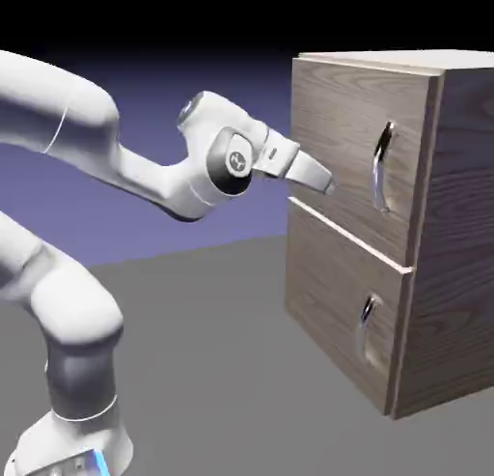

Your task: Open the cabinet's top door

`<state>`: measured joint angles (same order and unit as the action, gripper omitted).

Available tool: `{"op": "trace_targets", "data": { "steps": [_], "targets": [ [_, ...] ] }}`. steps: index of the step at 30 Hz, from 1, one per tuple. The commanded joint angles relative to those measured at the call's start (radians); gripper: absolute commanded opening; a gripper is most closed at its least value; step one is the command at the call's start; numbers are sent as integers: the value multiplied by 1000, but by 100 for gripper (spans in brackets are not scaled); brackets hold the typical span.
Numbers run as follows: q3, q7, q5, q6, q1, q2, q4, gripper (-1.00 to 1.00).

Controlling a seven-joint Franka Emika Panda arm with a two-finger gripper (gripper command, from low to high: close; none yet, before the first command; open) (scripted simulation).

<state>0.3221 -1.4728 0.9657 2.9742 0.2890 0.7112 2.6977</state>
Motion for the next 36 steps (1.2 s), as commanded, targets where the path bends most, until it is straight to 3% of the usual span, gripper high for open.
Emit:
{"op": "trace_targets", "data": {
  "steps": [1, 36],
  "targets": [
    [15, -33, 44, -3, 12, 6, -5, 0],
    [522, -1186, 1566, -102, 449, 229, -182, 0]
  ]
}}
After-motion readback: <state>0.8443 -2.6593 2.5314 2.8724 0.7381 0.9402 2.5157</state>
